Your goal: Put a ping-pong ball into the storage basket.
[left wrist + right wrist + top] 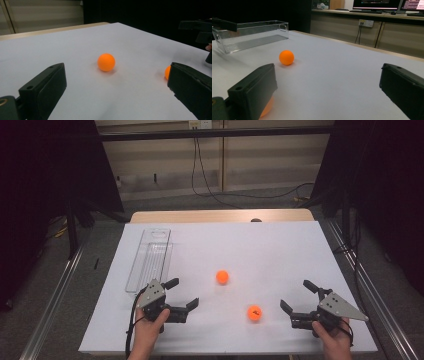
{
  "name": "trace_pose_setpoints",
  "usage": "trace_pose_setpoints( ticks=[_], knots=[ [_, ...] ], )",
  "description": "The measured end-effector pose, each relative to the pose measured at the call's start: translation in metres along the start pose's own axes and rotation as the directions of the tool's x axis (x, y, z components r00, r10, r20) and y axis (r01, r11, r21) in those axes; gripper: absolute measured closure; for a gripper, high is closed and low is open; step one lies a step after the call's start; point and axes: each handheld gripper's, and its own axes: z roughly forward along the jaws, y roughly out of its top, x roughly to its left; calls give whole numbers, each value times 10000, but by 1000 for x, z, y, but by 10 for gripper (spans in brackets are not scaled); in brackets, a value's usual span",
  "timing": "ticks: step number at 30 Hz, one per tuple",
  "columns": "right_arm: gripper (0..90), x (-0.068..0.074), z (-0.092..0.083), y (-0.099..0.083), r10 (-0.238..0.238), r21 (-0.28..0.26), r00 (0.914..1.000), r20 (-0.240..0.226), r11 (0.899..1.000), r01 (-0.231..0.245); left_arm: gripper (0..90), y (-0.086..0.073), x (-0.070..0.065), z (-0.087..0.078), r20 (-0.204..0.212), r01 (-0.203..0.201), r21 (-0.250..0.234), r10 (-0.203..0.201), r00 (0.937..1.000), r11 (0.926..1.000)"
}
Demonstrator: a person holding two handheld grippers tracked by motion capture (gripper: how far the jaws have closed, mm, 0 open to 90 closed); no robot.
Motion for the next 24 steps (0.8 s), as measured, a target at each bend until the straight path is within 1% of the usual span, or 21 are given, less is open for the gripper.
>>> trace_pose_setpoints(
  ticks=[7, 9, 16, 21, 24],
  knots=[
    [6, 0, 0, 0, -30, -10, 10000, -26, 10000, 30, 22, 2, -2, 4, 44, -1, 24, 1, 10000, 10000],
    [6, 0, 0, 0, -40, -16, 10000, -28, 10000, 40, 22, 3, -2, 6, 52, -72, 27, 72, 10000, 10000],
    [6, 0, -1, 0, 3, -27, 10000, -36, 10000, -3, 23, 4, -5, 10, 158, -9, 105, 7, 9999, 9999],
    [5, -1, -1, 0, 10, -50, 10000, 17, 10000, -10, 22, 4, -6, 13, 249, -133, 254, 127, 9996, 9996],
    [6, 0, -1, 1, -27, -41, 10000, -13, 10000, 27, 23, 4, -6, 14, 265, -128, 277, 120, 9996, 9995]
  ],
)
